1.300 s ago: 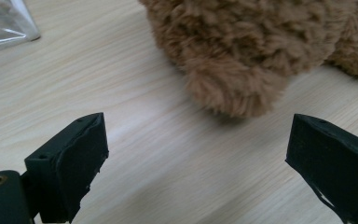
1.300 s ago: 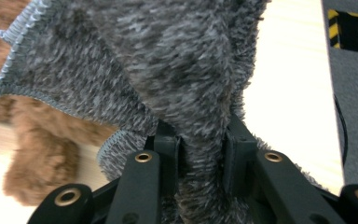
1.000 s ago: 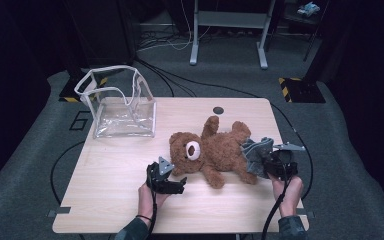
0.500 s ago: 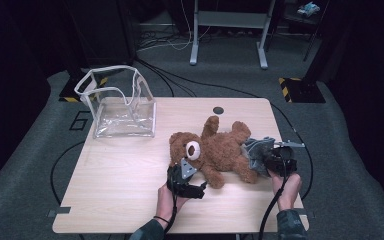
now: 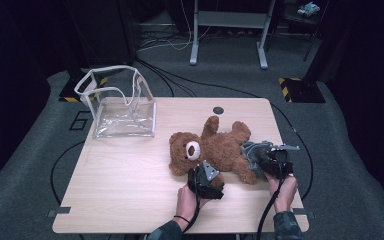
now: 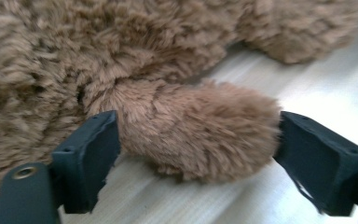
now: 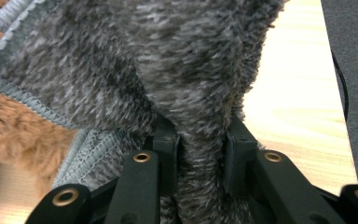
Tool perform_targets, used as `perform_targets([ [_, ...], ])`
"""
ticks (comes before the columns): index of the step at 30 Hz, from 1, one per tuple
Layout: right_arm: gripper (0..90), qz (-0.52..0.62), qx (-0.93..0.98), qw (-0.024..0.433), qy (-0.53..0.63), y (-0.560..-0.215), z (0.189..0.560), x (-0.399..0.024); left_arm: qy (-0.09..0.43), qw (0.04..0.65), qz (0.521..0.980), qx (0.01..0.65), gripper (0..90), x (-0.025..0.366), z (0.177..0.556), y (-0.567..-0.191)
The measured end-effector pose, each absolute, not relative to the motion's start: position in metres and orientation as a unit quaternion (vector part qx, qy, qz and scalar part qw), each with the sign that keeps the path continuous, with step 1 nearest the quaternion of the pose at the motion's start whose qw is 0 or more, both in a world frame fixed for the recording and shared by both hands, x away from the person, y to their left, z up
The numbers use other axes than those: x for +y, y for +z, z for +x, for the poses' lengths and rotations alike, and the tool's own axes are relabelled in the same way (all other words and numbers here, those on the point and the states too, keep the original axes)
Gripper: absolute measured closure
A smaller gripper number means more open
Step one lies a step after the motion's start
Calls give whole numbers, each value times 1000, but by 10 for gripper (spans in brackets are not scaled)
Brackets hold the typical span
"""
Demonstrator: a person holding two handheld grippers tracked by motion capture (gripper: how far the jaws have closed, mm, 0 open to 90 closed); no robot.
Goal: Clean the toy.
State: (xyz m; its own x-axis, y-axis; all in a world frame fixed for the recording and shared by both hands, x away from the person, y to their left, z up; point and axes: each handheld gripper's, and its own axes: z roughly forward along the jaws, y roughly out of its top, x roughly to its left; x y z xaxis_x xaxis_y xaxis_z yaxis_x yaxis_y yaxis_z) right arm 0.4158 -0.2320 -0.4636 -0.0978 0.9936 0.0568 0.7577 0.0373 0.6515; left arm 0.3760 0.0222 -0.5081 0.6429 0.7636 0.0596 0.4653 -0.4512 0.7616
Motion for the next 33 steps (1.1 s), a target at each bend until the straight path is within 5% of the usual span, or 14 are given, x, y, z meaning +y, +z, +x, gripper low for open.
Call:
perform_targets([
  [5,712,639,688,210,272,-467,415,-233,215,356,825,383,276,16,378,-514],
  [11,711,637,689,213,272,-471,412,-234,215,369,822,377,620,18,379,-512],
  [14,711,641,686,211,270,-474,409,-236,205,374,825,372,709,23,383,-507],
  [33,714,630,696,204,277,-484,397,-226,173,445,793,378,800,45,417,-438],
])
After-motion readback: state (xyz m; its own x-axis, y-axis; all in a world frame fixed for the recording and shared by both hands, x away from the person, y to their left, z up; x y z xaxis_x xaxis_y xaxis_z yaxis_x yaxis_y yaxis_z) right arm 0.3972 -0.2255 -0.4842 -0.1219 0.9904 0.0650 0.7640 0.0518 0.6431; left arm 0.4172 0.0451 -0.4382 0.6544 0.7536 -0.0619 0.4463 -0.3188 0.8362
